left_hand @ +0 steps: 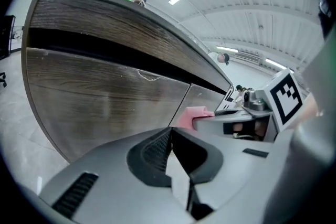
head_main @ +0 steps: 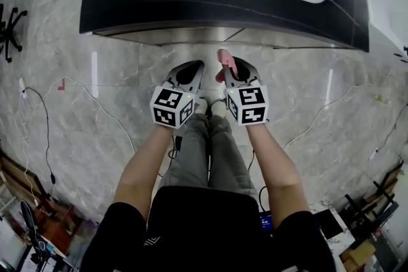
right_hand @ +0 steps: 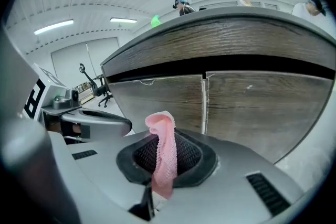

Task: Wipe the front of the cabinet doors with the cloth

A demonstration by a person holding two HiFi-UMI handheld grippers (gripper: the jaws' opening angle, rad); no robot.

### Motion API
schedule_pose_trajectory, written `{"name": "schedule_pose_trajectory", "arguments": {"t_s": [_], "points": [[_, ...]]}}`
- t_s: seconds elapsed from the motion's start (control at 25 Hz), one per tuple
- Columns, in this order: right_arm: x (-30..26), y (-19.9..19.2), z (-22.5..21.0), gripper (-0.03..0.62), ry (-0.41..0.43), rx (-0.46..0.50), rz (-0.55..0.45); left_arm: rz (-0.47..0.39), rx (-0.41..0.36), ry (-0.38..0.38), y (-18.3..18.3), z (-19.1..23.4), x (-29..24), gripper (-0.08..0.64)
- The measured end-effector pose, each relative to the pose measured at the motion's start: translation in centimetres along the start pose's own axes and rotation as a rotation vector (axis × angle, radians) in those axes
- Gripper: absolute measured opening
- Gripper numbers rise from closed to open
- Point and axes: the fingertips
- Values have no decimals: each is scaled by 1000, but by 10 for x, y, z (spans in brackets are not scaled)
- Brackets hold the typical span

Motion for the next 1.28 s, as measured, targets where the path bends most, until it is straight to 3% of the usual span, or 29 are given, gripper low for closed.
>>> {"name": "schedule_pose_trajectory", "arguments": {"t_s": [0.24,0.68,0.88,1.28], "points": [[11,15,12,48,-2,24,-25,-26,-8,-21,17,-3,7,9],[13,40,-22,48,31,6,-97,-56,-6,47,34,-14,-12,9],[22,57,-48,48,48,15,-126,-79,30,94,40,-31,-26,9],[44,66,-118,48,37,6,-142,-100,30,89,61,-74,-75,9]]}}
Point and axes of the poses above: the fingertips, and each gripper's own axes: x backward along the fingers, z to its left, y out of its top, and after that the axes turned 7 degrees about -x, right-handed
